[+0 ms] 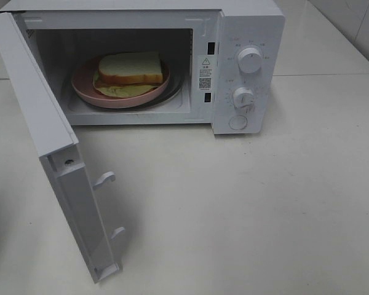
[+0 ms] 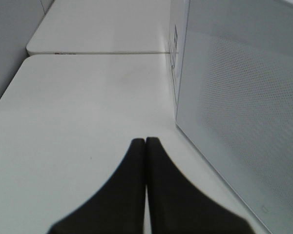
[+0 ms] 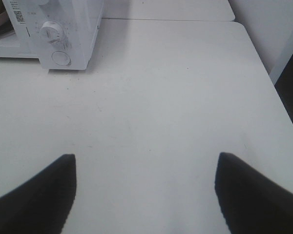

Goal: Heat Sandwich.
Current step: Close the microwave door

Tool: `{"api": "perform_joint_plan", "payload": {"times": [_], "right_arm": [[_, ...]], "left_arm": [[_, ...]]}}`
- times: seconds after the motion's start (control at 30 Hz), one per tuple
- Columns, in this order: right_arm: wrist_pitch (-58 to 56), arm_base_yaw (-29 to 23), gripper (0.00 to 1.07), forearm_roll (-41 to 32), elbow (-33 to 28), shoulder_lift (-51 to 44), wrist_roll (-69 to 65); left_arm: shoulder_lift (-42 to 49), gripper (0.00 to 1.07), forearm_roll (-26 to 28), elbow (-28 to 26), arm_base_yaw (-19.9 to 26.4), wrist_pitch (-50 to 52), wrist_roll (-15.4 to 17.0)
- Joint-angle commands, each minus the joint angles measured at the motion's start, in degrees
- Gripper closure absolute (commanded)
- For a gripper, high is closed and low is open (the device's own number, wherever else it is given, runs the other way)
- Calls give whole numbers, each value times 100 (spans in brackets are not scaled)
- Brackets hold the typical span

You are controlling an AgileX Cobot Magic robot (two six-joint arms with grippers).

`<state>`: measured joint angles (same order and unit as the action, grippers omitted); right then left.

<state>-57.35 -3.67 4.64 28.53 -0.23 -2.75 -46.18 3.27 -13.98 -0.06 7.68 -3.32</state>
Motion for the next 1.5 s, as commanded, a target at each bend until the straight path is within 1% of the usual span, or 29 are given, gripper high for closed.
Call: {"api": "perform_joint_plan", "payload": {"times": [0.03, 0.1, 0.13, 0.17, 0.3, 0.37, 0.4, 0.43, 0.47, 0.53, 0.57, 0.6, 0.7, 0.73, 0.77, 0.83, 0.9, 0.93, 1.0, 1.03, 1.13, 1.17, 1.2, 1.27, 1.3, 1.33, 1.37, 1.43, 1.5], "right_arm": [[29, 40, 32, -11, -6, -160, 52], [29, 40, 32, -11, -6, -160, 52], [29, 40, 32, -11, -6, -160, 52], [29, 40, 32, -11, -6, -160, 52], [29, 40, 32, -11, -6, -160, 52], [29, 40, 32, -11, -6, -160, 52], [29, 40, 32, -11, -6, -160, 52], [29, 40, 32, -11, -6, -160, 52], [29, 40, 32, -11, -6, -160, 46], [29, 40, 32, -11, -6, -160, 46], [29, 40, 32, -11, -6, -160, 46], [29, 40, 32, -11, -6, -160, 46], [29, 40, 32, -11, -6, -160, 46], [29, 40, 32, -11, -6, -160, 46], [29, 40, 32, -11, -6, -160, 46], [29, 40, 32, -11, -6, -160, 46], [29, 40, 32, -11, -6, -160, 46], [29, 40, 32, -11, -6, -160, 46], [29, 40, 32, -11, -6, -160, 46], [29, 40, 32, -11, -6, -160, 46], [29, 40, 32, -11, -6, -160, 46], [29, 40, 32, -11, -6, -160, 57], [29, 40, 32, -11, -6, -160, 57], [29, 40, 32, -11, -6, -160, 57], [29, 40, 32, -11, -6, -160, 57], [29, 40, 32, -11, -6, -160, 57], [29, 40, 32, -11, -6, -160, 57], [29, 40, 32, -11, -6, -160, 57], [29, 40, 32, -11, -6, -160, 57]], "left_arm": [[-350, 107, -143, 235, -6, 1123, -23], [-567, 107, -195, 321, -6, 1599, -23], [-567, 107, -195, 321, -6, 1599, -23], [-819, 107, -201, 332, -6, 1816, 0], [-1152, 107, -281, 332, -6, 2160, 17], [-1501, 107, -453, 327, -6, 2401, 86], [-1616, 107, -544, 304, -6, 2458, 166], [-1616, 107, -544, 304, -6, 2458, 166], [-1816, 107, -762, 206, -6, 2521, 332], [-2028, 107, -1123, 126, -6, 2630, 476], [-2223, 107, -1438, 103, -6, 2830, 630], [-2223, 107, -1438, 103, -6, 2830, 630], [-2532, 107, -1770, 103, -6, 3157, 928], [-2532, 107, -1770, 103, -6, 3157, 928], [-2704, 107, -1942, 103, -6, 3426, 1100], [-2865, 107, -2137, 74, -6, 3633, 1232], [-2956, 107, -2240, 40, -6, 3701, 1261], [-3105, 107, -2429, -34, -6, 3776, 1318], [-3254, 107, -2567, -103, -6, 3856, 1432], [-3375, 107, -2664, -178, -34, 3919, 1564], [-3489, 107, -2681, -235, -149, 3994, 1558], [-3627, 107, -2681, -292, -344, 3999, 1467], [-3627, 107, -2681, -292, -344, 3999, 1467], [-3782, 107, -2636, -332, -550, 4005, 1369], [-3845, 107, -2590, -361, -636, 4005, 1324], [-3994, 107, -2447, -395, -831, 4114, 1266], [-3994, 107, -2447, -395, -831, 4114, 1266], [-4114, 107, -2332, -441, -1020, 4223, 1215], [-4274, 107, -2080, -533, -1318, 4337, 1175]]}}
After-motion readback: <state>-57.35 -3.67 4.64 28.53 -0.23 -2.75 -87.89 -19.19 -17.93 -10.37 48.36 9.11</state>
